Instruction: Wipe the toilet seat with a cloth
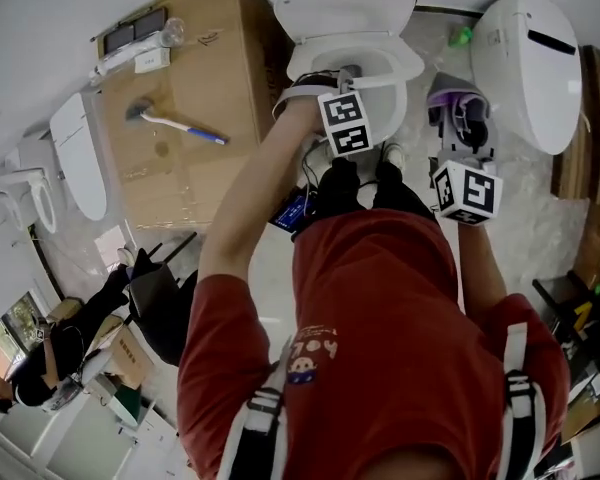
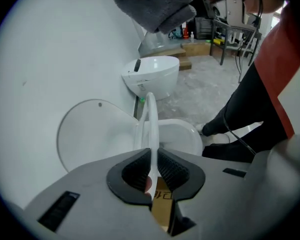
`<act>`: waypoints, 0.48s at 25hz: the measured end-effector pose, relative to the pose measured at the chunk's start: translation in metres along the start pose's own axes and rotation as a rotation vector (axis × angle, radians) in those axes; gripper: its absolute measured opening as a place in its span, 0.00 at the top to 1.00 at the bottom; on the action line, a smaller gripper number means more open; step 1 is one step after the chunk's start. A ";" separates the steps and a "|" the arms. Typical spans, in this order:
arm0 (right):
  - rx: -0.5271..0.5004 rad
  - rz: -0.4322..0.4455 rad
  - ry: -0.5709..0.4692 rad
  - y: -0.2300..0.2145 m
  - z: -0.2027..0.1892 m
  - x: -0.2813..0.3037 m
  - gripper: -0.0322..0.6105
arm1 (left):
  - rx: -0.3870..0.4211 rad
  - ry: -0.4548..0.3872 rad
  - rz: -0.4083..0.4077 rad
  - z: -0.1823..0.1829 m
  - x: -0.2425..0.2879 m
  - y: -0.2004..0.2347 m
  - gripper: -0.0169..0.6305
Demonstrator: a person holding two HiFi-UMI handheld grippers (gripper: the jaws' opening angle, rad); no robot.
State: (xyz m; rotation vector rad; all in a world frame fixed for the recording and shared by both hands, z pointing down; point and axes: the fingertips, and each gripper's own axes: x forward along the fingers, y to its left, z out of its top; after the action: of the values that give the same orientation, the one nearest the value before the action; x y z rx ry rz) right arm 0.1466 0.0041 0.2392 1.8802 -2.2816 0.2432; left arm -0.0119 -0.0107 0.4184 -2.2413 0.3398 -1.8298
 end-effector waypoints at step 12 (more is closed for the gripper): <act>-0.083 0.173 0.109 -0.009 -0.083 0.008 0.80 | -0.059 0.109 -0.242 -0.010 0.049 -0.112 0.83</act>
State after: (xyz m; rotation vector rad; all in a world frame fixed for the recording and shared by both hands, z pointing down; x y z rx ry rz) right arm 0.1567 0.0142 0.3222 1.5913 -2.3439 0.2632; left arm -0.0080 0.0795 0.5017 -2.3141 0.1475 -2.0933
